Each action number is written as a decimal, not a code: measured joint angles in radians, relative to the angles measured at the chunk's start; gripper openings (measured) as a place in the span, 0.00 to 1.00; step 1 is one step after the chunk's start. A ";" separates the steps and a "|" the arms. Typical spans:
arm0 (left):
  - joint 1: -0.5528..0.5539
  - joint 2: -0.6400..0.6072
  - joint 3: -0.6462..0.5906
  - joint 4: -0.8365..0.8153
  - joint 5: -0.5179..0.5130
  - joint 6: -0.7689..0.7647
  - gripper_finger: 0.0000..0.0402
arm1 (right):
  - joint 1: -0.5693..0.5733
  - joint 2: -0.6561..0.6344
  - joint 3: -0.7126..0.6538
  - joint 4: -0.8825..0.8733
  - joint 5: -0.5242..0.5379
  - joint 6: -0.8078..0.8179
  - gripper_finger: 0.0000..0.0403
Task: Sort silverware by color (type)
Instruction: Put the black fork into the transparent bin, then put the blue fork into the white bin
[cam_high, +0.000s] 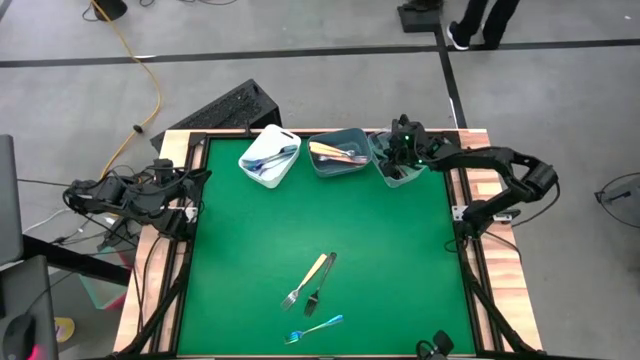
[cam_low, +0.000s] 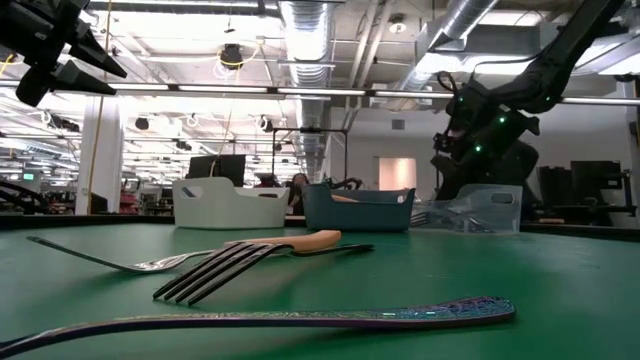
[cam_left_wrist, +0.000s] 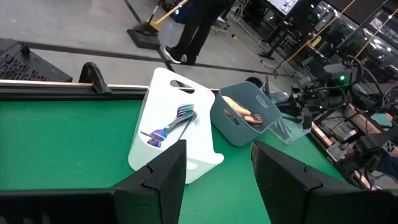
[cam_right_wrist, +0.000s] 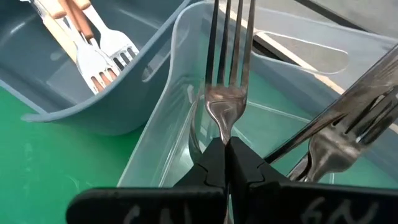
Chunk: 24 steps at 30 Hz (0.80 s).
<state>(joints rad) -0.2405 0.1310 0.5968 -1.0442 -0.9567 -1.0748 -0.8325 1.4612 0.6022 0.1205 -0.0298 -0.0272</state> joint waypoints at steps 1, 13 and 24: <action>0.000 0.000 0.000 0.000 0.000 0.000 0.41 | -0.001 0.000 0.000 -0.002 0.000 0.000 0.03; 0.000 0.000 0.000 0.000 0.000 -0.007 0.41 | -0.001 0.000 0.000 -0.037 0.001 0.000 0.18; 0.000 0.000 0.000 0.001 0.000 -0.007 0.41 | 0.000 -0.001 0.001 -0.049 0.001 0.000 0.37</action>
<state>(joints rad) -0.2405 0.1307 0.5968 -1.0435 -0.9567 -1.0817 -0.8330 1.4600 0.6029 0.0711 -0.0288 -0.0276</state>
